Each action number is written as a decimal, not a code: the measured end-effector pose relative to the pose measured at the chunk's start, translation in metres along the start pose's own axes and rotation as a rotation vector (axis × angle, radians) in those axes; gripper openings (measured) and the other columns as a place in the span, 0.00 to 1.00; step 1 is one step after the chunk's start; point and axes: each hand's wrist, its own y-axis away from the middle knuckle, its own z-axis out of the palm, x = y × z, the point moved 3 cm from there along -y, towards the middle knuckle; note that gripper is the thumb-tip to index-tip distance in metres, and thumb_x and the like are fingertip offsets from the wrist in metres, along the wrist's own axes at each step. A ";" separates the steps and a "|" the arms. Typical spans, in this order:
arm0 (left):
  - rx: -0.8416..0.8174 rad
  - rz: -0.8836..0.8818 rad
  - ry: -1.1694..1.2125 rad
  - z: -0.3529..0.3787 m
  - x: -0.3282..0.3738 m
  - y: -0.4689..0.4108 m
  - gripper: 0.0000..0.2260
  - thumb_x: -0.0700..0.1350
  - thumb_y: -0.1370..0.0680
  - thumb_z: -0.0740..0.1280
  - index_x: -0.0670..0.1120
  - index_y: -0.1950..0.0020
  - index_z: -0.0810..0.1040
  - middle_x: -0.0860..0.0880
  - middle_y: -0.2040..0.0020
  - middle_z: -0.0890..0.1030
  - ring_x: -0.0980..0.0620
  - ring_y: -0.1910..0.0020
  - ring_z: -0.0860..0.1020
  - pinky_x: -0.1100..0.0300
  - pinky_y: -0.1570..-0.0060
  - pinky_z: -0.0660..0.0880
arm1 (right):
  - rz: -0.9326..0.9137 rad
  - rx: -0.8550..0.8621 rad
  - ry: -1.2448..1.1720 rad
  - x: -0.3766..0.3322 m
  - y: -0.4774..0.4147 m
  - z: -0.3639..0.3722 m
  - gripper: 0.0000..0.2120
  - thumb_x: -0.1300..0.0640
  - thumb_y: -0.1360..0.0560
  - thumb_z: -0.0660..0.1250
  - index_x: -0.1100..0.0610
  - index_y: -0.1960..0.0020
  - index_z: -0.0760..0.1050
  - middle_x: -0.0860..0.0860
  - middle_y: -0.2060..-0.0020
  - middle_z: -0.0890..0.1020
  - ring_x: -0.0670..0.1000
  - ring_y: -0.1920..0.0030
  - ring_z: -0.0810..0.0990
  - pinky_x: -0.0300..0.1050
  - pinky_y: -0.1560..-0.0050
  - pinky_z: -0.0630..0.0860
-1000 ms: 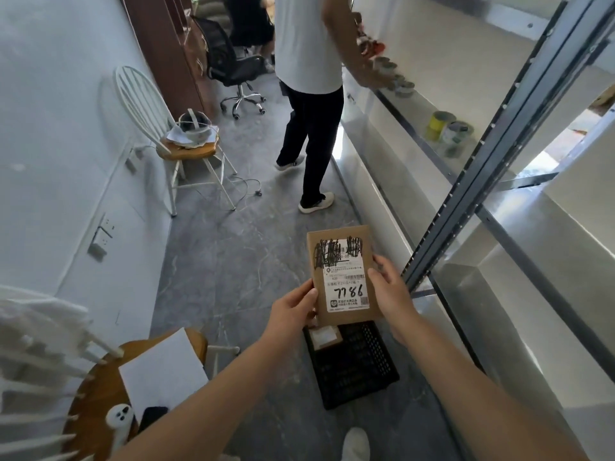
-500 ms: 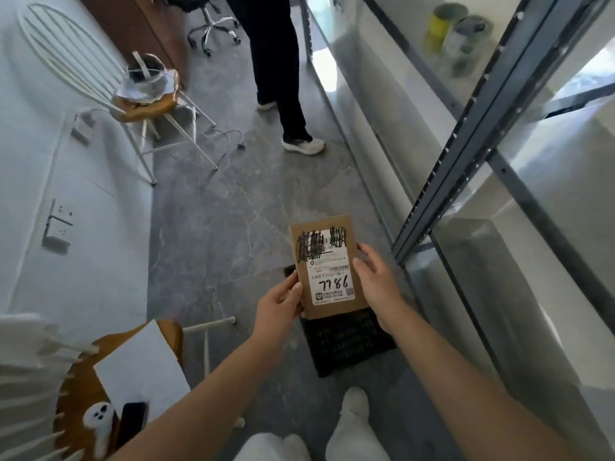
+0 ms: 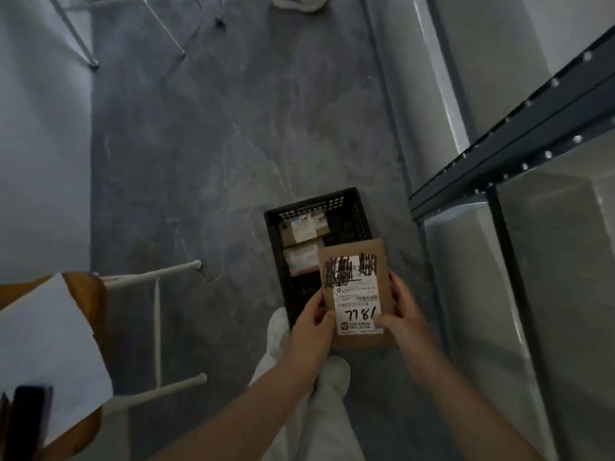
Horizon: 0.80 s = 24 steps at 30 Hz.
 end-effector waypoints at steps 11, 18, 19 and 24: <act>0.019 -0.181 -0.129 0.002 -0.133 -0.163 0.24 0.38 0.19 0.58 0.53 0.24 0.63 0.53 0.37 0.77 0.53 0.44 0.76 0.62 0.48 0.75 | 0.126 -0.011 0.265 0.136 -0.156 0.040 0.30 0.69 0.22 0.62 0.50 0.24 0.61 0.48 0.35 0.74 0.43 0.43 0.75 0.38 0.49 0.74; -0.069 -0.391 -0.230 -0.013 -0.174 -0.246 0.29 0.43 0.19 0.60 0.48 0.21 0.53 0.46 0.32 0.74 0.47 0.37 0.75 0.60 0.43 0.71 | 0.164 -0.119 0.469 0.199 -0.213 0.082 0.36 0.69 0.22 0.58 0.46 0.22 0.49 0.46 0.39 0.74 0.47 0.42 0.75 0.44 0.43 0.73; -0.077 -0.421 -0.223 -0.014 -0.181 -0.254 0.29 0.42 0.19 0.61 0.47 0.21 0.53 0.45 0.31 0.73 0.47 0.36 0.74 0.60 0.41 0.71 | 0.171 -0.124 0.479 0.208 -0.218 0.086 0.35 0.69 0.23 0.58 0.46 0.23 0.50 0.46 0.39 0.75 0.47 0.43 0.75 0.42 0.45 0.73; -0.023 -0.539 -0.238 -0.021 -0.210 -0.287 0.32 0.43 0.20 0.62 0.42 0.20 0.49 0.41 0.26 0.66 0.42 0.30 0.69 0.54 0.32 0.68 | 0.179 -0.155 0.526 0.247 -0.232 0.109 0.31 0.66 0.23 0.60 0.40 0.29 0.54 0.47 0.38 0.76 0.47 0.44 0.76 0.45 0.45 0.73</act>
